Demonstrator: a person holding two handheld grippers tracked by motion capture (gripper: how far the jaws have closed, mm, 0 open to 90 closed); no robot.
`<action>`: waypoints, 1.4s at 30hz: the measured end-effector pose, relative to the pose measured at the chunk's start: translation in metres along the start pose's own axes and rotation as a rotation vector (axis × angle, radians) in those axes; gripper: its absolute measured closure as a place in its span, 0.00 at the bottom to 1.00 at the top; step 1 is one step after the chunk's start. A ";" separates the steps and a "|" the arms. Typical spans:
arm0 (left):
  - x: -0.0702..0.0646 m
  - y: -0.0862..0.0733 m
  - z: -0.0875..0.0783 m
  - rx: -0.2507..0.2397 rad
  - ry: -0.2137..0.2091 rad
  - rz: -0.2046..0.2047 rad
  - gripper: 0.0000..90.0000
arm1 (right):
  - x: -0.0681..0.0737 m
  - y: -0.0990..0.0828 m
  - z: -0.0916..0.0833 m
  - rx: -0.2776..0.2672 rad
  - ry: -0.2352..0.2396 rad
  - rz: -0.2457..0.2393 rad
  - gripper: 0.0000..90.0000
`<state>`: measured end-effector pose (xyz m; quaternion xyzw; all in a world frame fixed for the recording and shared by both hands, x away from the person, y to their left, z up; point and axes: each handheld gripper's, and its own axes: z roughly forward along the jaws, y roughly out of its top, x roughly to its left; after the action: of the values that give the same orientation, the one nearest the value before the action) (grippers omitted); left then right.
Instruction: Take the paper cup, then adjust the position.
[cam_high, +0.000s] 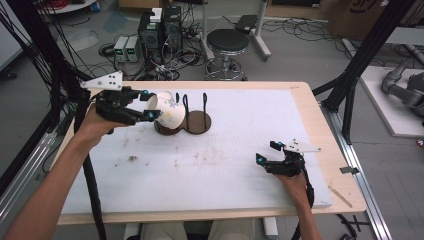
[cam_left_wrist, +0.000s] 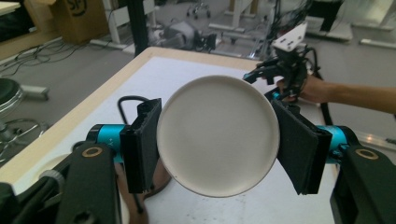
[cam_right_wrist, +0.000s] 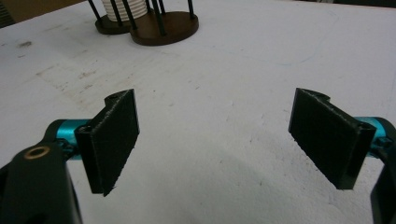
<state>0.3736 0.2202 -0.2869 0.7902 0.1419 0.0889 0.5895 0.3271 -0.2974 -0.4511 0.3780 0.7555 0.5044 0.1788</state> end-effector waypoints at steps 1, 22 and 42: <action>-0.002 -0.006 0.000 -0.013 -0.007 -0.006 0.41 | 0.000 0.000 0.000 0.000 0.000 -0.001 0.18; -0.042 -0.069 0.026 -0.010 -0.096 0.005 0.41 | 0.000 0.000 0.000 0.000 0.004 -0.007 0.18; -0.044 -0.076 0.031 -0.015 -0.096 0.018 0.41 | 0.000 0.000 0.001 0.004 0.004 -0.002 0.18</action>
<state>0.3327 0.1980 -0.3677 0.7905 0.1056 0.0575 0.6005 0.3278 -0.2972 -0.4511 0.3766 0.7573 0.5034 0.1768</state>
